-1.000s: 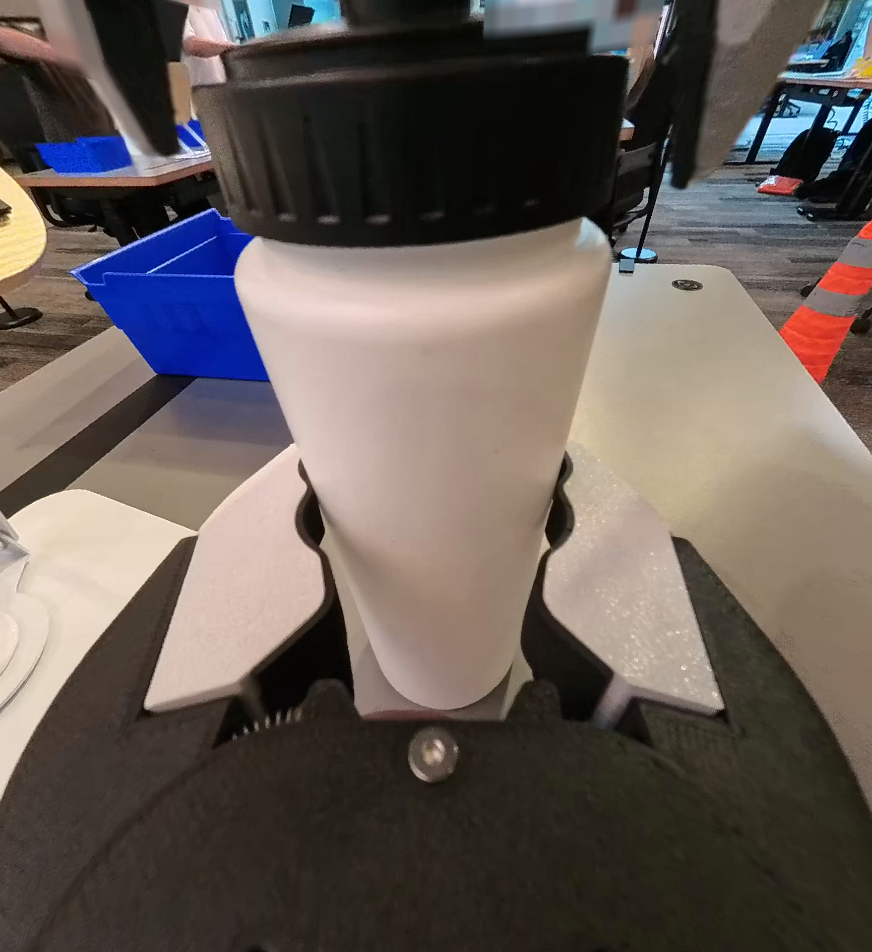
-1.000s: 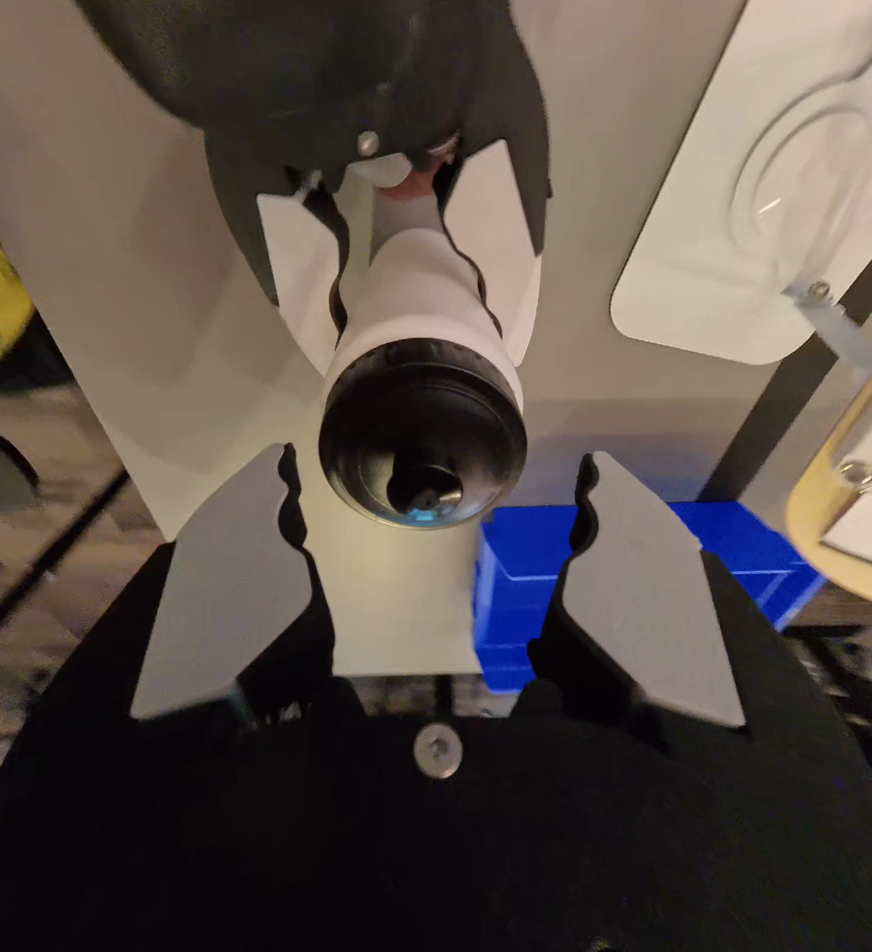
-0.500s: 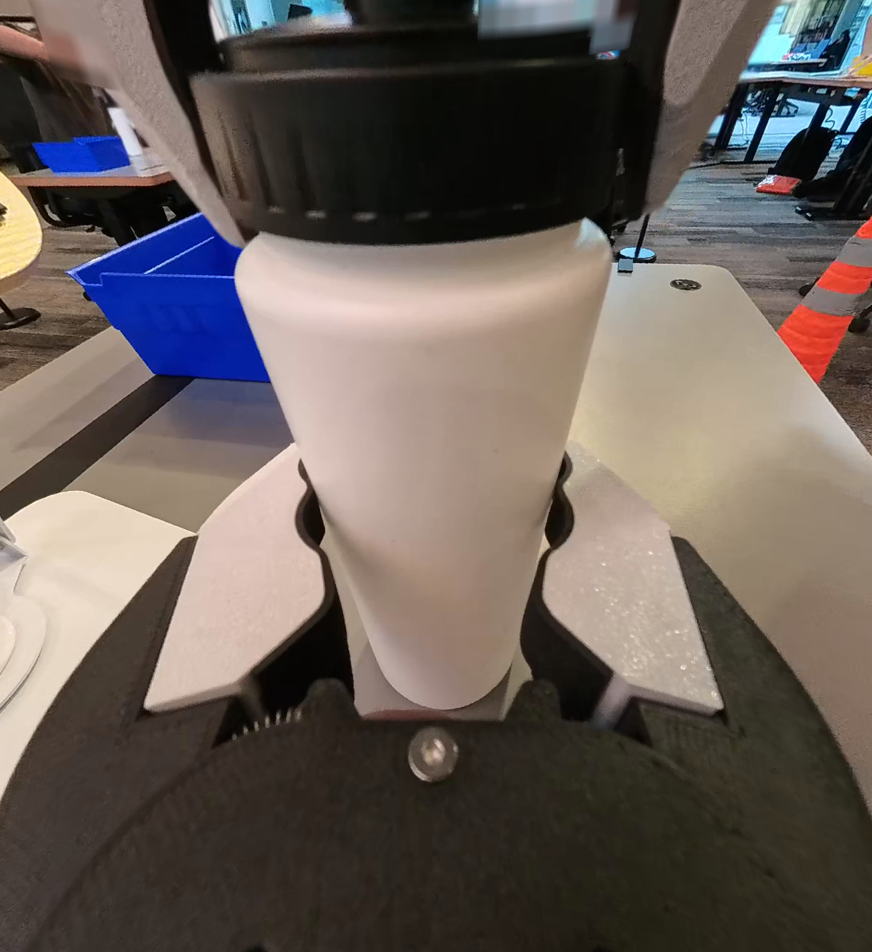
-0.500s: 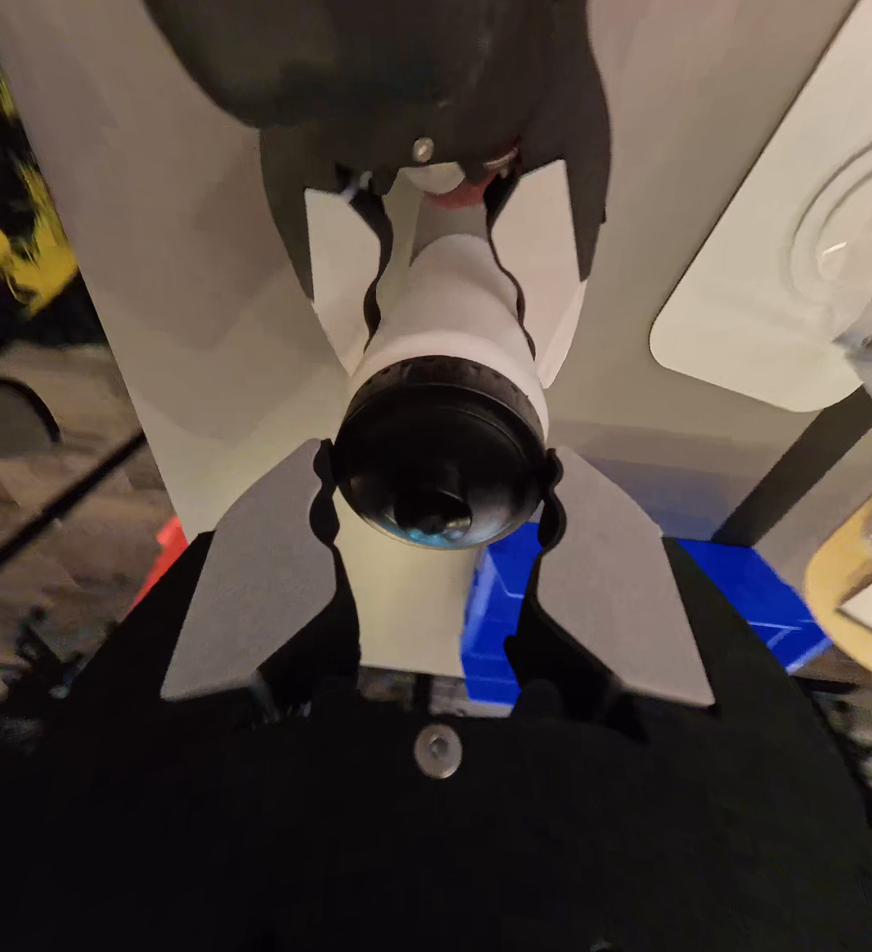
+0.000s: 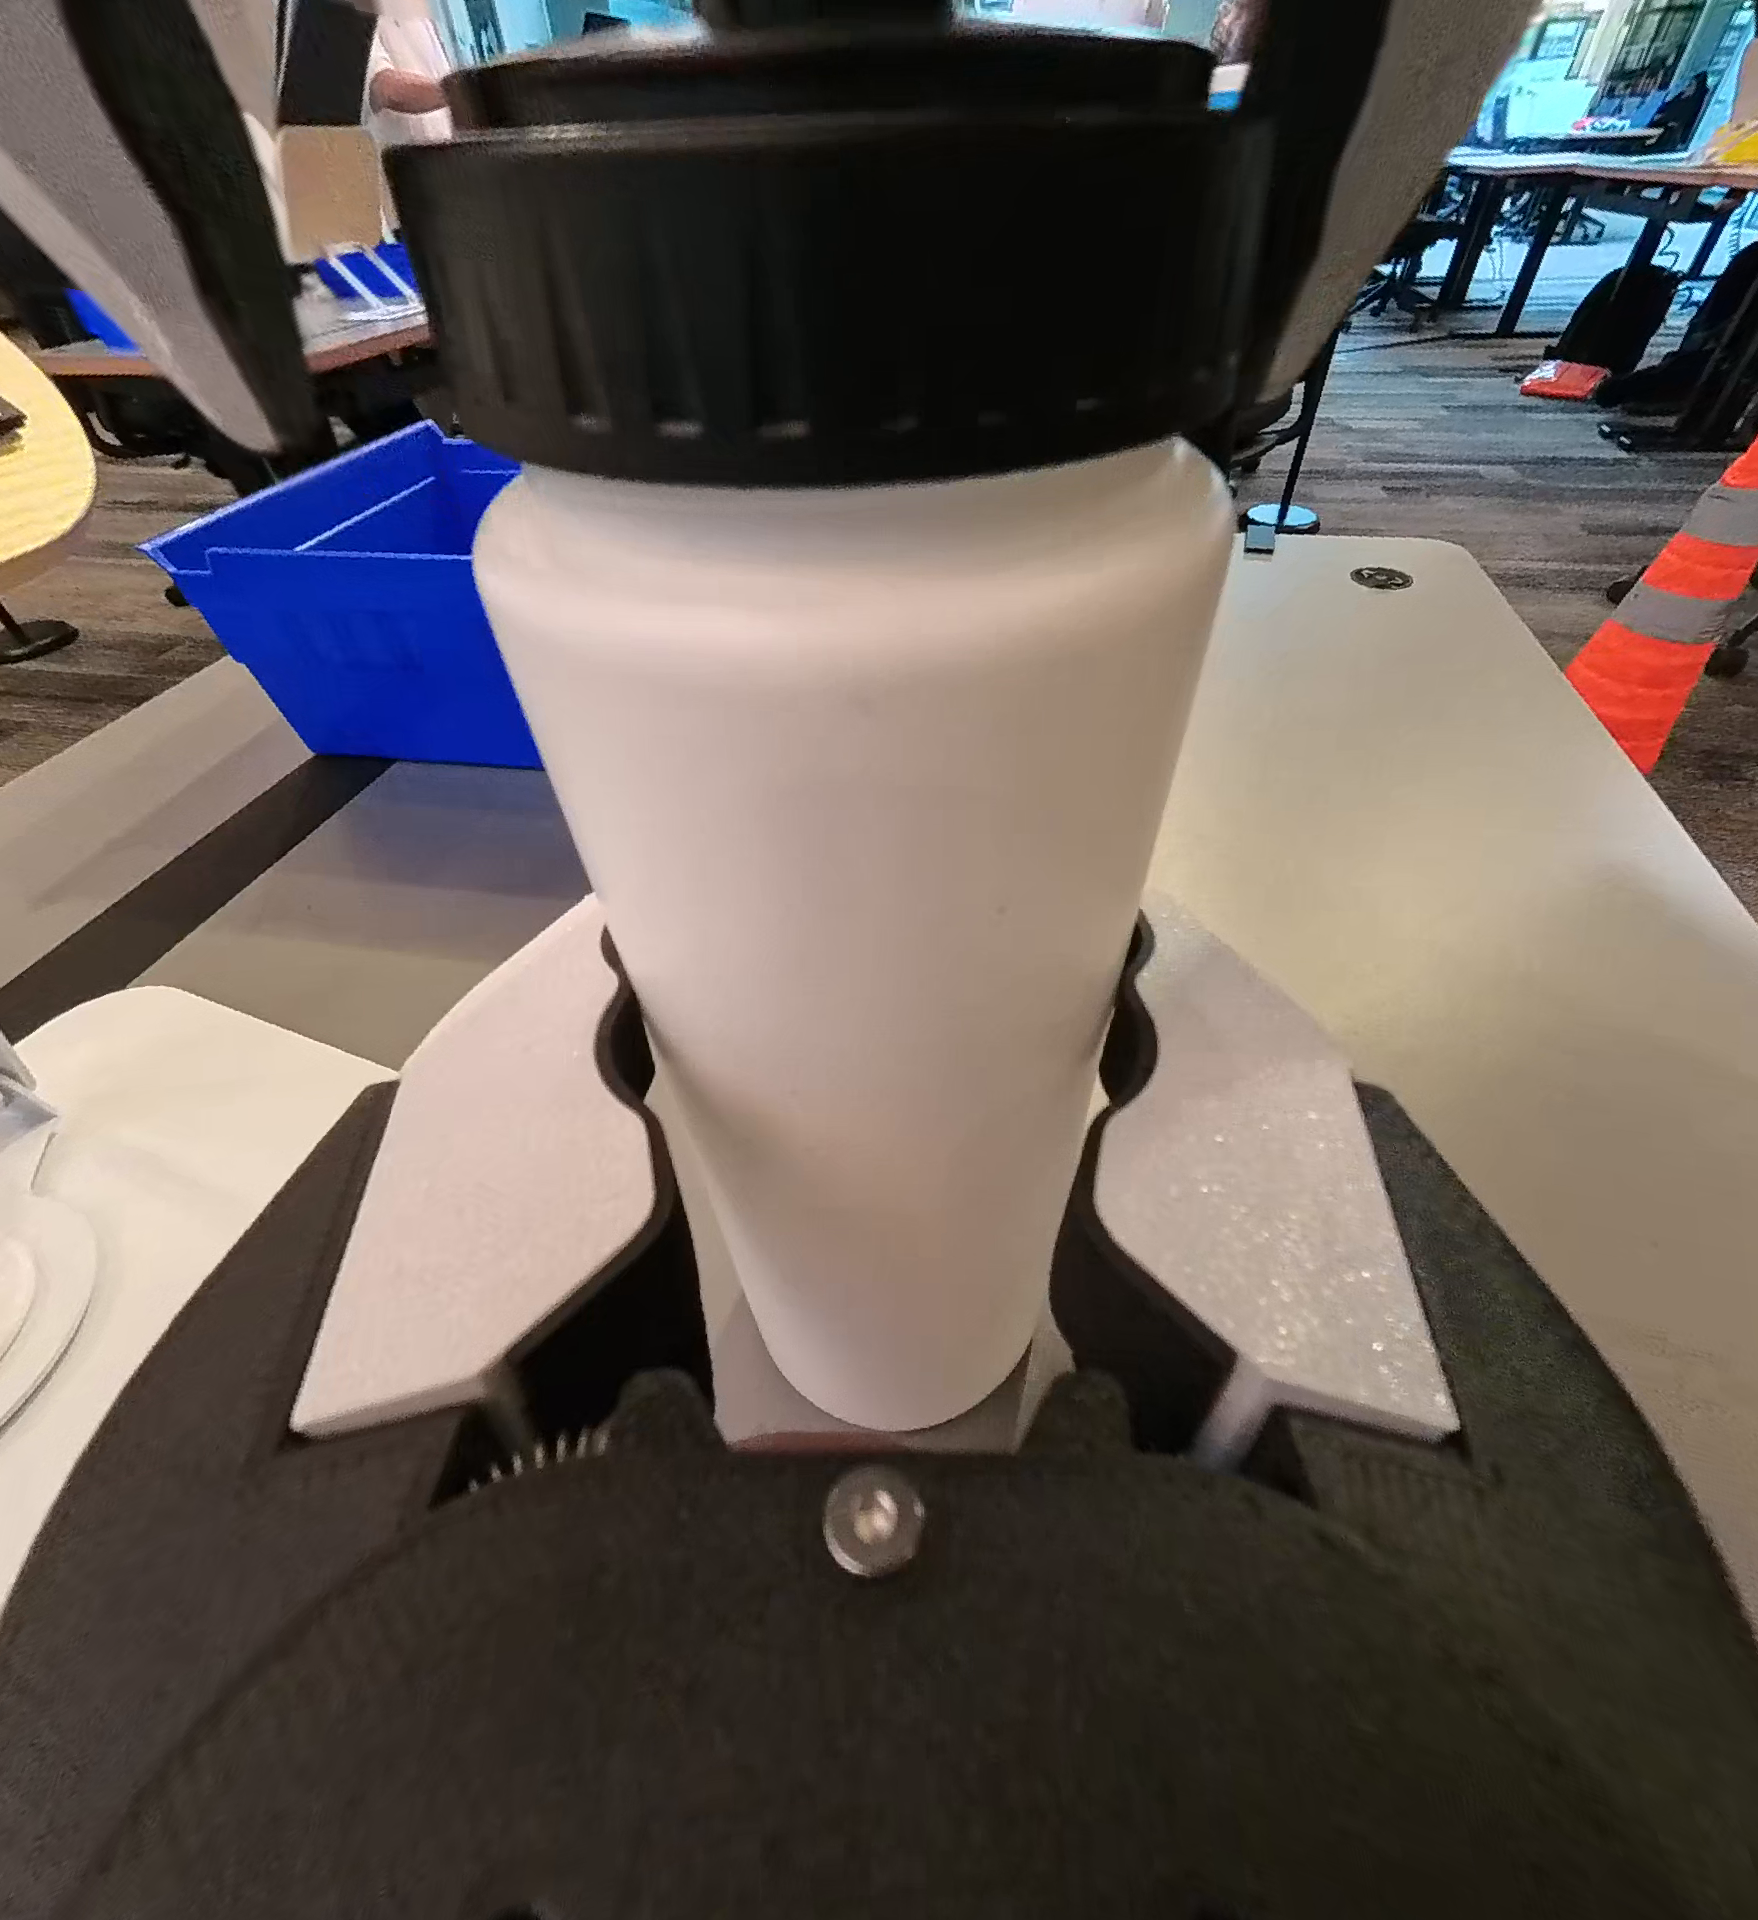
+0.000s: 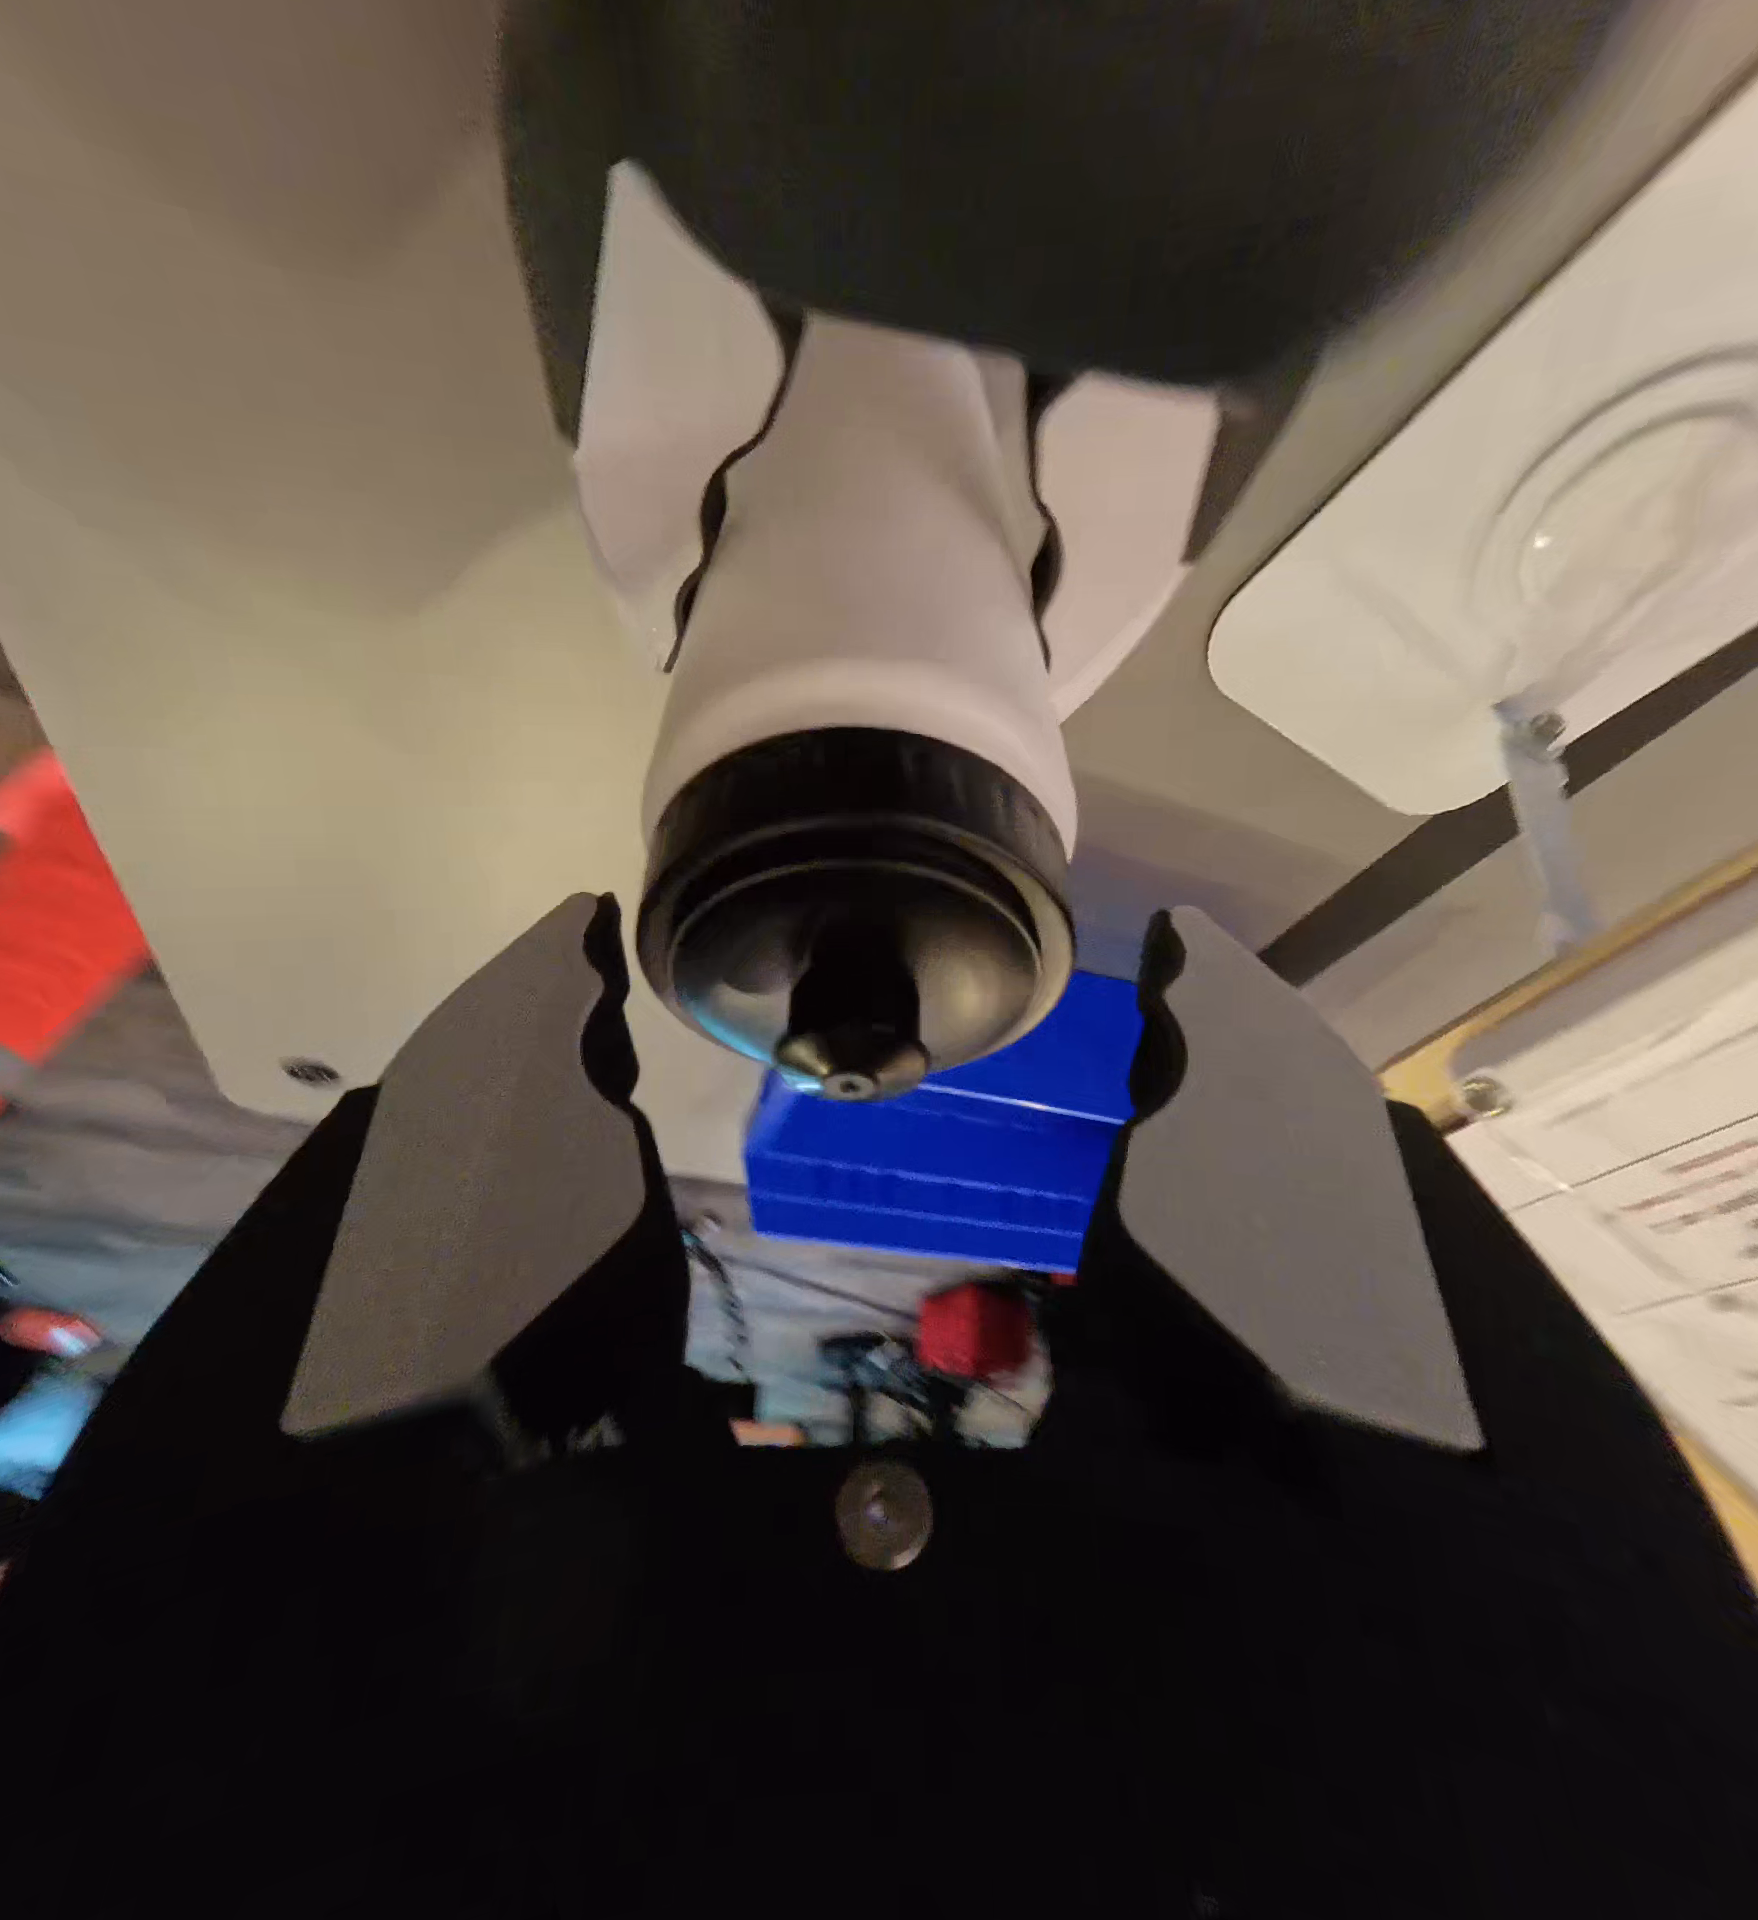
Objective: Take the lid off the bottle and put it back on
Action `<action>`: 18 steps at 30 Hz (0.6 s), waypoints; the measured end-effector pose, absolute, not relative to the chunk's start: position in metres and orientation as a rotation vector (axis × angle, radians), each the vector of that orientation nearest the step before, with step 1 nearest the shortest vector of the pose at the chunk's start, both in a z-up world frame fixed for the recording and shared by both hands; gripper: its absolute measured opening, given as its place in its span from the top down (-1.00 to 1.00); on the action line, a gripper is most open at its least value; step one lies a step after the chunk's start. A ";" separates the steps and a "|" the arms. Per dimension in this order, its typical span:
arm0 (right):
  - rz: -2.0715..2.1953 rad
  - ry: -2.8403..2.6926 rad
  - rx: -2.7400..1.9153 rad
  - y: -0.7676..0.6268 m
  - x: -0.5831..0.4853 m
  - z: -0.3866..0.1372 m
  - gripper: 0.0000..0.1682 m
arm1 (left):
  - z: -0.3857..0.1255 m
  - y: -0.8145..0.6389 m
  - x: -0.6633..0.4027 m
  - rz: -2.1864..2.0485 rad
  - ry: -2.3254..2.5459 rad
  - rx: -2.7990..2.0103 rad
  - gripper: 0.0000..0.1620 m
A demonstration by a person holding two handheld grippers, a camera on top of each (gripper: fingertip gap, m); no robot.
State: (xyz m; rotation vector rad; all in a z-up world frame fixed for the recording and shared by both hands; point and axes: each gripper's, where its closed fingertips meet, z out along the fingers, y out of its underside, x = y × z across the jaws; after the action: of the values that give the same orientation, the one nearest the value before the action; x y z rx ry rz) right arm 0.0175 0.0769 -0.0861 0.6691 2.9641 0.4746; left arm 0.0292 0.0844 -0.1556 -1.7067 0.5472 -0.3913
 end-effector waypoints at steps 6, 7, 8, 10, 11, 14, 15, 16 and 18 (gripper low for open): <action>0.004 2.819 1.301 0.074 0.016 -0.083 -0.12 | -0.155 0.085 0.028 -0.396 0.539 -1.704 -0.06; -0.070 2.781 1.365 0.071 0.017 -0.083 -0.08 | -0.155 0.085 0.029 -0.396 0.539 -1.703 -0.06; -0.132 2.743 1.415 0.069 0.018 -0.084 -0.04 | -0.155 0.085 0.029 -0.395 0.539 -1.703 -0.06; -0.222 2.666 1.496 0.066 0.019 -0.086 0.00 | -0.155 0.085 0.029 -0.396 0.536 -1.703 -0.06; -0.269 2.629 1.520 0.062 0.020 -0.087 0.07 | -0.155 0.085 0.029 -0.398 0.535 -1.703 -0.06; -0.306 2.618 1.547 0.061 0.019 -0.089 0.06 | -0.155 0.085 0.029 -0.397 0.535 -1.705 -0.06; -0.296 2.633 1.531 0.061 0.019 -0.089 0.06 | -0.155 0.085 0.029 -0.396 0.536 -1.705 -0.06; -0.276 2.652 1.505 0.061 0.020 -0.089 0.07 | -0.155 0.086 0.029 -0.395 0.536 -1.705 -0.06; -0.208 2.728 1.398 0.061 0.020 -0.088 0.08 | -0.155 0.085 0.029 -0.395 0.536 -1.704 -0.06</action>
State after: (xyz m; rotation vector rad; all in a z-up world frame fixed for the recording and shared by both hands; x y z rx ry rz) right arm 0.0197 0.0614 -0.0882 1.3976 2.7284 -0.2077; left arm 0.0289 0.0854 -0.1554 -1.7045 0.5360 -0.3955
